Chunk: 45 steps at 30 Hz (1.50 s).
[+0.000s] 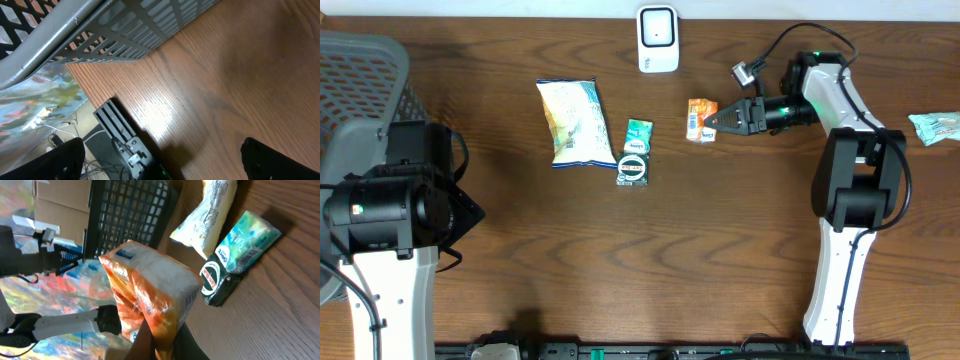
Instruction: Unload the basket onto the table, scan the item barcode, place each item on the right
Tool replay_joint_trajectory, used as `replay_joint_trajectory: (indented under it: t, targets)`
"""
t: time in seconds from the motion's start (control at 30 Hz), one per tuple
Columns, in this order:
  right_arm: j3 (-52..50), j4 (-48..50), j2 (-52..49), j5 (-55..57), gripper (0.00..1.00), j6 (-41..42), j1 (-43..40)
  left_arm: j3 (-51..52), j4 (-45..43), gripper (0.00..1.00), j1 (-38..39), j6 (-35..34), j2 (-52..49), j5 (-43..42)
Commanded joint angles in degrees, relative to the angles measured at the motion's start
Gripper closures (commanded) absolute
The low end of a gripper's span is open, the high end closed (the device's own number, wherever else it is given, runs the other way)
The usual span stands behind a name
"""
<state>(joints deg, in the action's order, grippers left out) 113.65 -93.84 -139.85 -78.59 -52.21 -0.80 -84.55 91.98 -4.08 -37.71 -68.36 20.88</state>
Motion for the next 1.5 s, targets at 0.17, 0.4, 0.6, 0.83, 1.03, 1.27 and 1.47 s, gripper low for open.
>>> replay_joint_trajectory:
  t: [0.17, 0.4, 0.6, 0.83, 1.03, 1.27, 1.47]
  targets:
    - [-0.2, -0.3, 0.8, -2.4, 0.99, -1.7, 0.7, 0.0, 0.3, 0.02, -0.2, -0.7, 0.2, 0.2]
    - [-0.2, -0.2, 0.8, -2.6, 0.99, -3.7, 3.4, 0.0, 0.3, 0.02, -0.2, -0.7, 0.2, 0.2]
    - [-0.2, -0.2, 0.8, -2.8, 0.99, -5.3, 4.3, 0.0, 0.3, 0.02, -0.2, -0.7, 0.2, 0.2]
    - [-0.2, -0.2, 0.8, -2.8, 0.99, -5.3, 4.2, 0.0, 0.3, 0.03, -0.2, -0.7, 0.2, 0.2]
    - [-0.2, -0.2, 0.8, -2.8, 0.99, -5.3, 4.2, 0.0, 0.3, 0.02, -0.2, -0.7, 0.2, 0.2]
    - [-0.2, -0.2, 0.8, -2.8, 0.99, -5.3, 4.2, 0.0, 0.3, 0.02, -0.2, -0.7, 0.2, 0.2]
    - [-0.2, -0.2, 0.8, -2.8, 0.99, -5.3, 4.2, 0.0, 0.3, 0.02, -0.2, -0.7, 0.2, 0.2]
